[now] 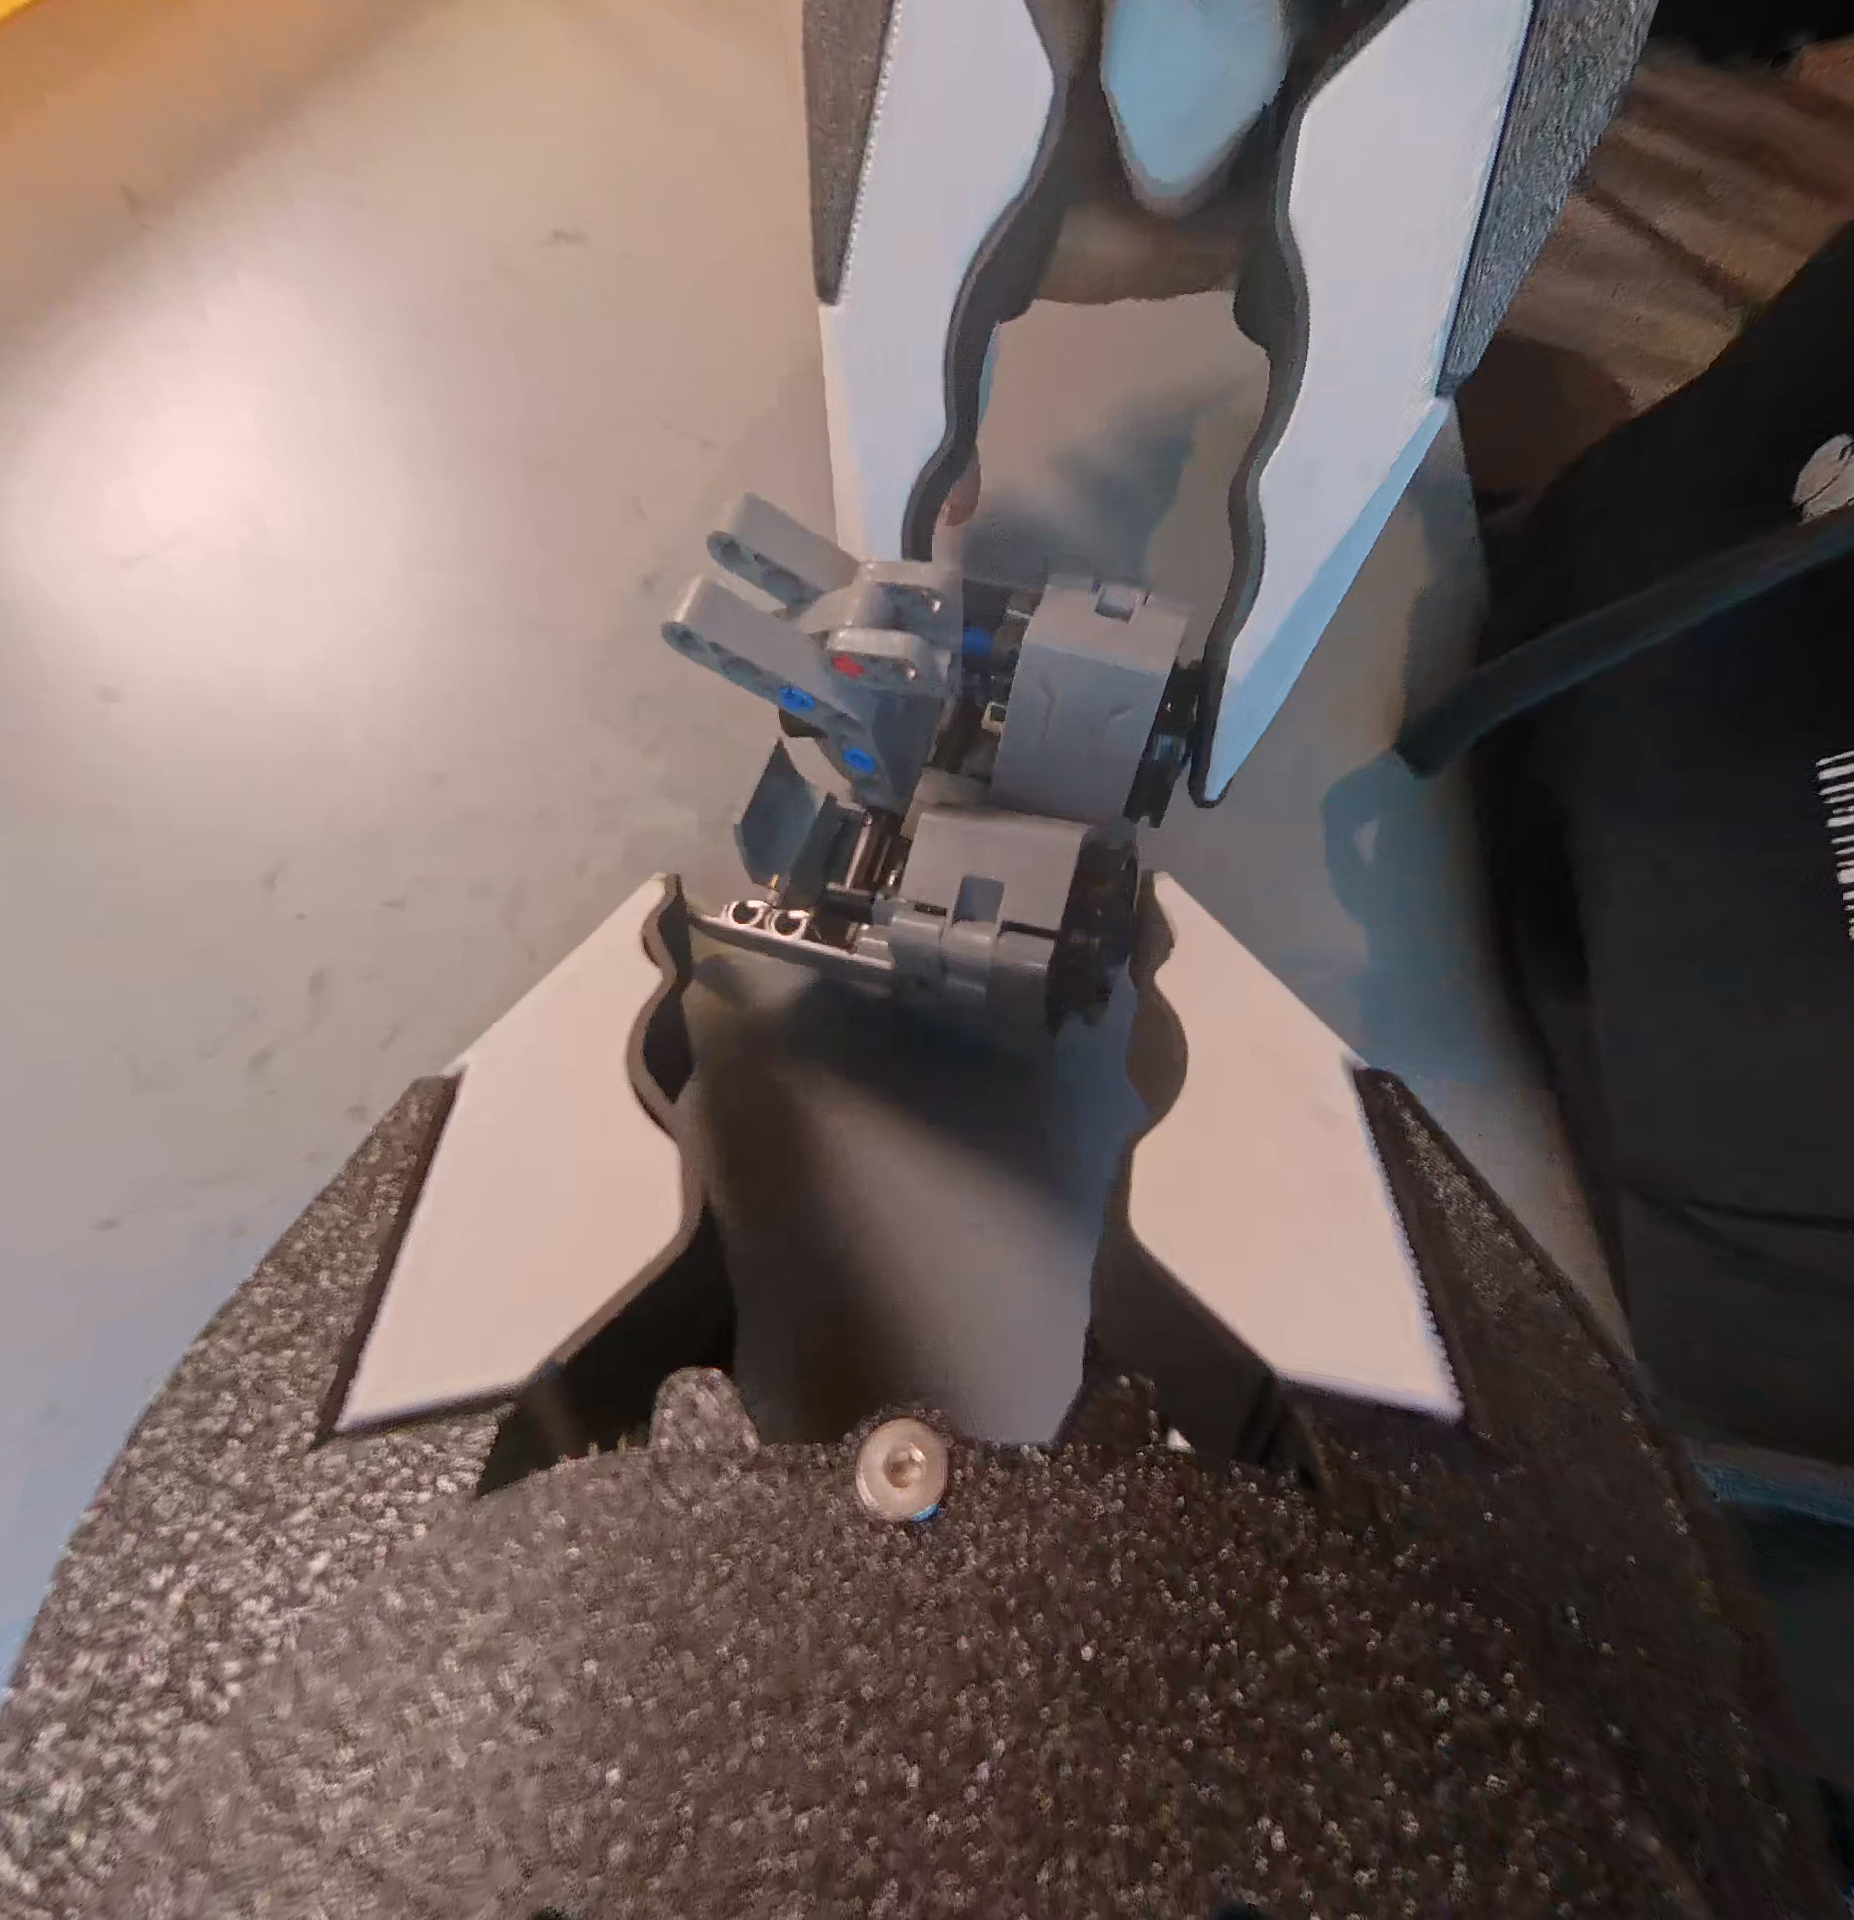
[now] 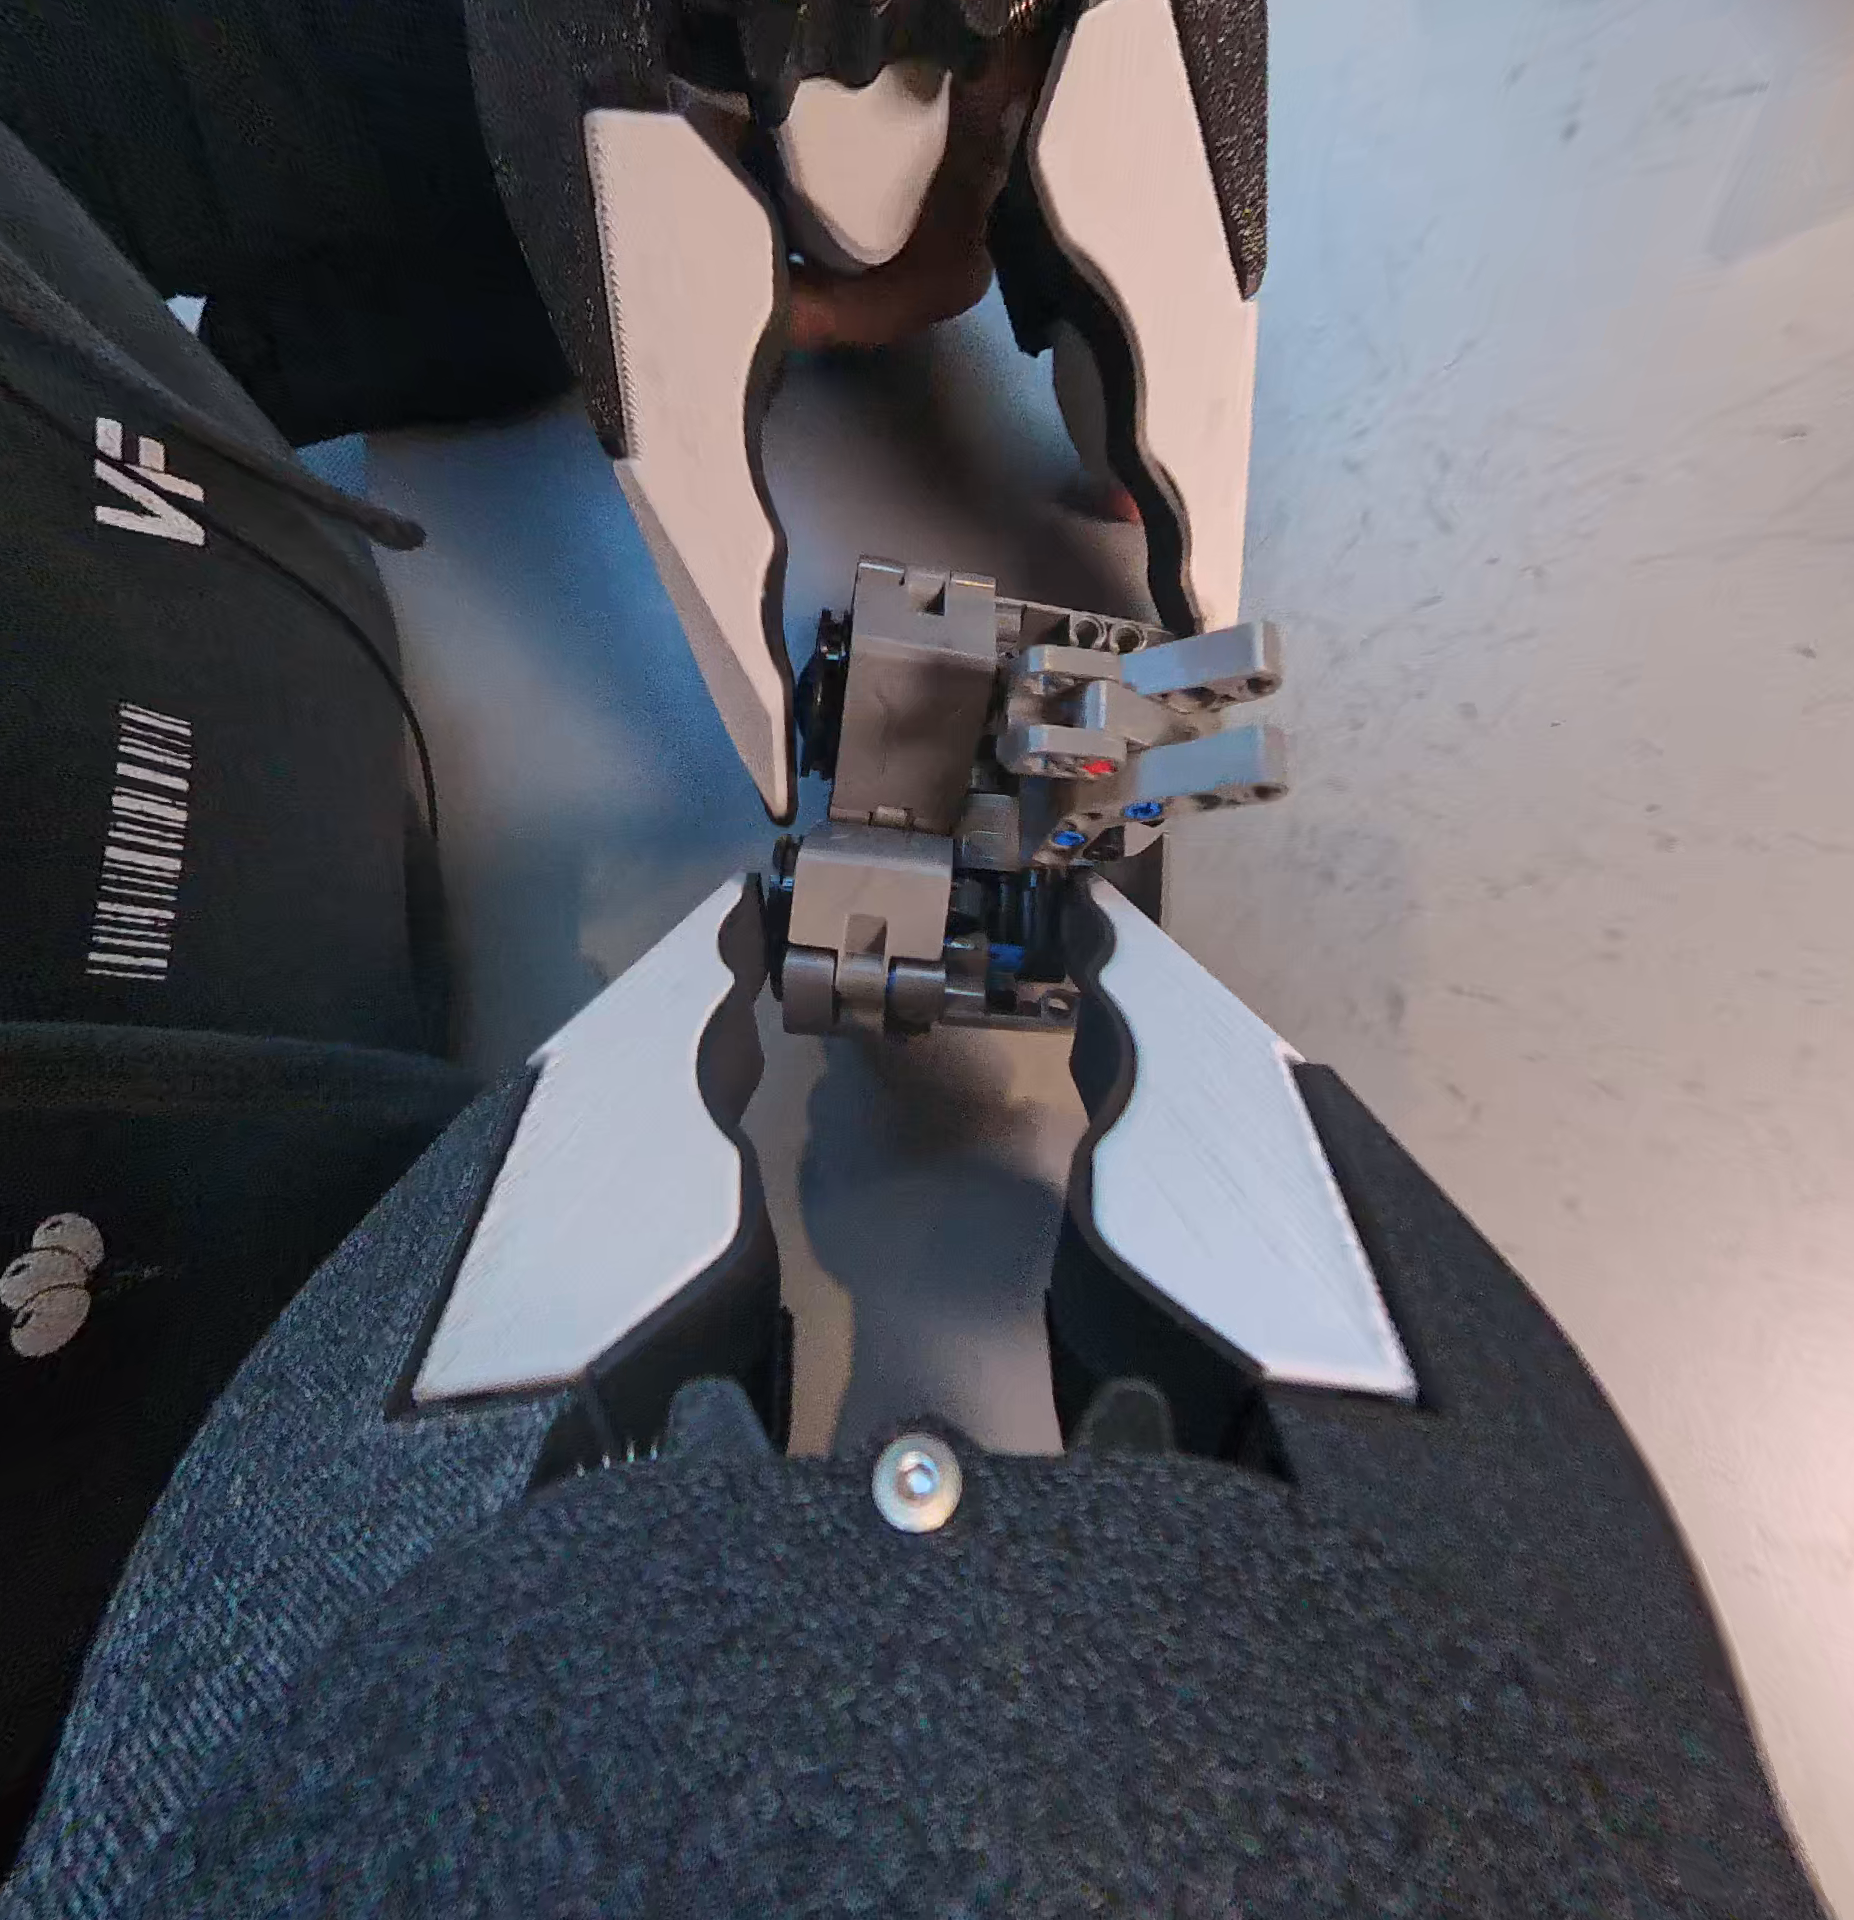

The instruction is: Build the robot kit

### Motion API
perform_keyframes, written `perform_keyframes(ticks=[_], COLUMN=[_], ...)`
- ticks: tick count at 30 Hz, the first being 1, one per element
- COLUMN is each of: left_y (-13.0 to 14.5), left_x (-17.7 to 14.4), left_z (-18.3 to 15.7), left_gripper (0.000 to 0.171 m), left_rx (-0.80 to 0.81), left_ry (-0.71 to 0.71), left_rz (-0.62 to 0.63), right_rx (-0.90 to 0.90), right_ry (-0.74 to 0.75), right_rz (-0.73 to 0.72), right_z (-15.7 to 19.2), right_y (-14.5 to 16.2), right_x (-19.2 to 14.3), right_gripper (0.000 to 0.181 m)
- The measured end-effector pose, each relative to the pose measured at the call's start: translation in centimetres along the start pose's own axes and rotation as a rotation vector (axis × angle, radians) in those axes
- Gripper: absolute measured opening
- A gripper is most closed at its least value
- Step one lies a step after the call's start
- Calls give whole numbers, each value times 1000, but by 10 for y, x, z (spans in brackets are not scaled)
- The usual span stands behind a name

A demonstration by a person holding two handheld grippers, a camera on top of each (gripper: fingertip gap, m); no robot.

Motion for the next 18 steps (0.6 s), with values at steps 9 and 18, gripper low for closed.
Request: perform_keyframes(ticks=[9,18], left_y=[3,3], left_x=[1,4], left_z=[-5,-6], left_gripper=[86,88], left_rx=[40,121], left_ry=[-35,-95], left_rz=[14,26], right_rx=[-55,-262], right_ry=[-58,-10], right_rz=[-13,-17], right_z=[2,2], right_y=[-2,-4], right_x=[0,2], right_gripper=[49,49])
Point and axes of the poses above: each gripper's, where its closed fingertips meet, x out along the fingers, y out of its underside, z = x × y across the jaws, the point moved 6 cm from there along -x, back along the fingers, and after that the axes turned 3 degrees about z, right-handed, at the moved point
